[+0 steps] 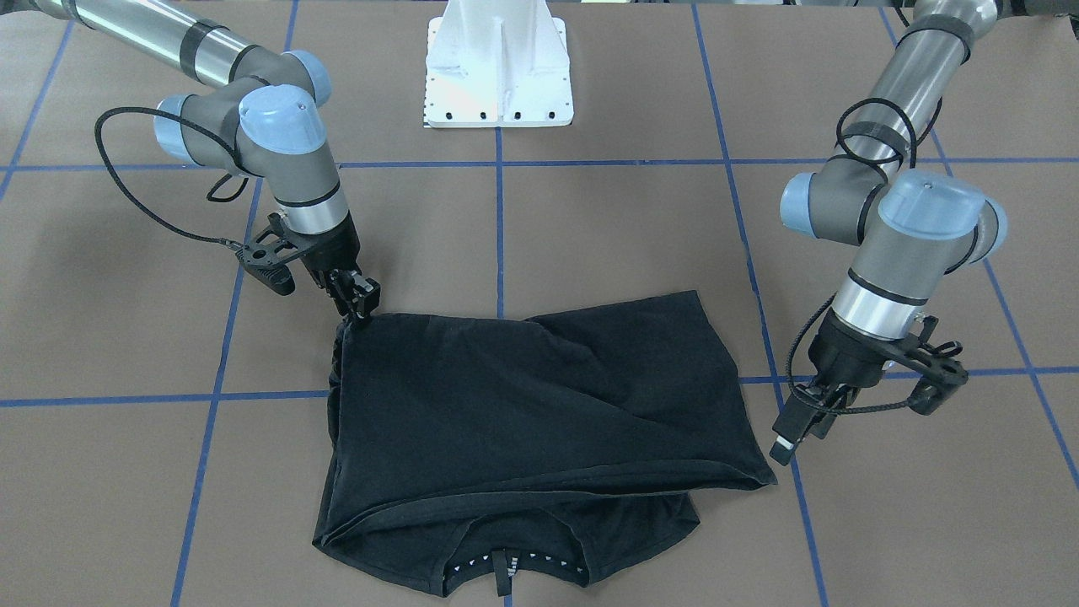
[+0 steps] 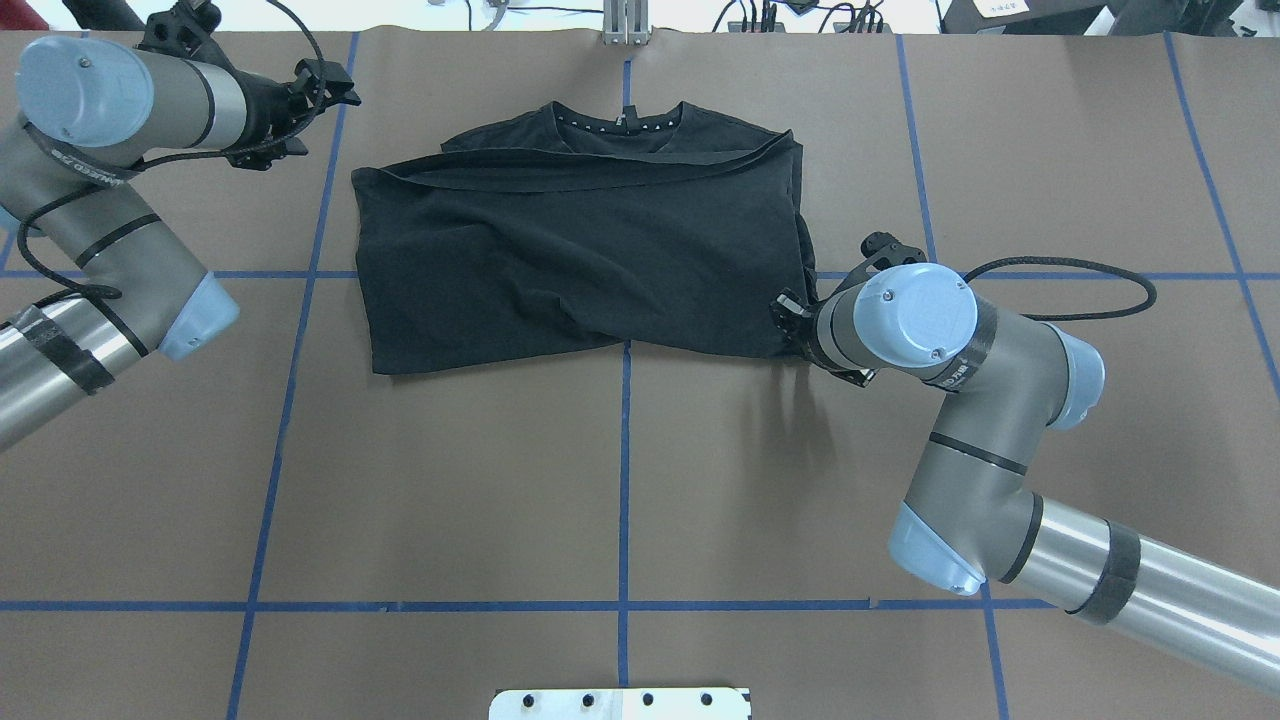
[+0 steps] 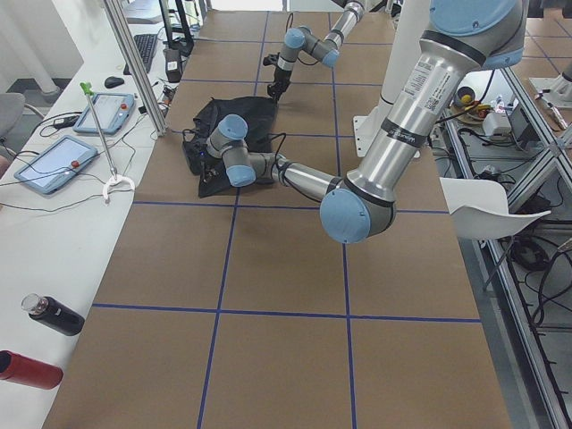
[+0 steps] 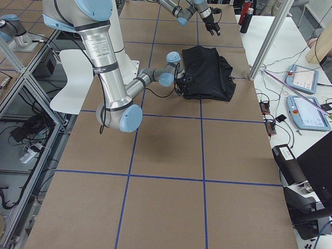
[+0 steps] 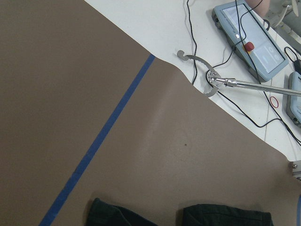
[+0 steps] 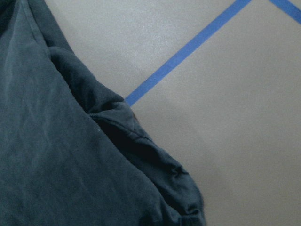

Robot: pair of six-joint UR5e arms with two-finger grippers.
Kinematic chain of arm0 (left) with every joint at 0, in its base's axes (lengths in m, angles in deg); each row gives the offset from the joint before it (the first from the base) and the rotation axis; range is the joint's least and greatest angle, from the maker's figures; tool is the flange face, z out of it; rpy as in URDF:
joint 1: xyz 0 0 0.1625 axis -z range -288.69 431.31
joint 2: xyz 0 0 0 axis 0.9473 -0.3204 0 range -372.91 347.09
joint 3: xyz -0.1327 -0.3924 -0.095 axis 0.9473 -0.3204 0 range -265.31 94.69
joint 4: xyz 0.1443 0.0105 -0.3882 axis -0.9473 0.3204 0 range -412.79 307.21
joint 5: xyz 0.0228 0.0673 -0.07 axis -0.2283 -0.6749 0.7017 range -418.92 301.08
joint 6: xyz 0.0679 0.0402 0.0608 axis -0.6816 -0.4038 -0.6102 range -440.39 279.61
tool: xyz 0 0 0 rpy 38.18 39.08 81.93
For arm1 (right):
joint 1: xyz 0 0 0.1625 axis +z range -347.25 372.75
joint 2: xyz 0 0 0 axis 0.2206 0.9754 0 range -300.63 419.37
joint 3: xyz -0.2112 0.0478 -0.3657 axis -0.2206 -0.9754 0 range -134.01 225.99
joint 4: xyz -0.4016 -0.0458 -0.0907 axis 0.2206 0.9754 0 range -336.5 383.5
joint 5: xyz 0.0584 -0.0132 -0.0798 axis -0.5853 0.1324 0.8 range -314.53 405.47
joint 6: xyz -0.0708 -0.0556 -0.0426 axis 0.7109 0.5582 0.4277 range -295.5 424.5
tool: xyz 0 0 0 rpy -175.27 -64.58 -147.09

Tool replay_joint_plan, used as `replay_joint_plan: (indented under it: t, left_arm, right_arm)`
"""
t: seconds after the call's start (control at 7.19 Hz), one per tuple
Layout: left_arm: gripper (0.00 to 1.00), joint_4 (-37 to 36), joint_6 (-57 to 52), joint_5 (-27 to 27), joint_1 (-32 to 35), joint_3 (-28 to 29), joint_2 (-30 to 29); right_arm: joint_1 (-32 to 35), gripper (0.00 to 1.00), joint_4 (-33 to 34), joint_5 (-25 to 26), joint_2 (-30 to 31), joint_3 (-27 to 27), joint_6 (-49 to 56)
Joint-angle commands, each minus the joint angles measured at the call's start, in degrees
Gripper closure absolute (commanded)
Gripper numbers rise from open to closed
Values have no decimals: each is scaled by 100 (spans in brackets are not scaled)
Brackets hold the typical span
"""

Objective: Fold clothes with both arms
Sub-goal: 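Grasp the shirt edge with the right gripper and drag it toward the robot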

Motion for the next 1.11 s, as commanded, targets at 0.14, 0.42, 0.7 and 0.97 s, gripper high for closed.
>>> replay_joint_plan:
  t: [0.14,0.42,0.7,0.97]
  left_arm:
    - [0,0,9,-1,-24,-3,-2]
    - [0,0,9,-1,-24,5,-2]
    - [0,-9,9,-1,-24,-3,-2]
    - [0,-17,9,17,-24,-160,7]
  right_arm:
    - [-6,100,-2,-9,128,88,13]
    - [20,100,-2,-52,172,211,31]
    - [11,100,7,-88,906,1137,31]
    - [-163,100,77,-533,1575,1966,-109]
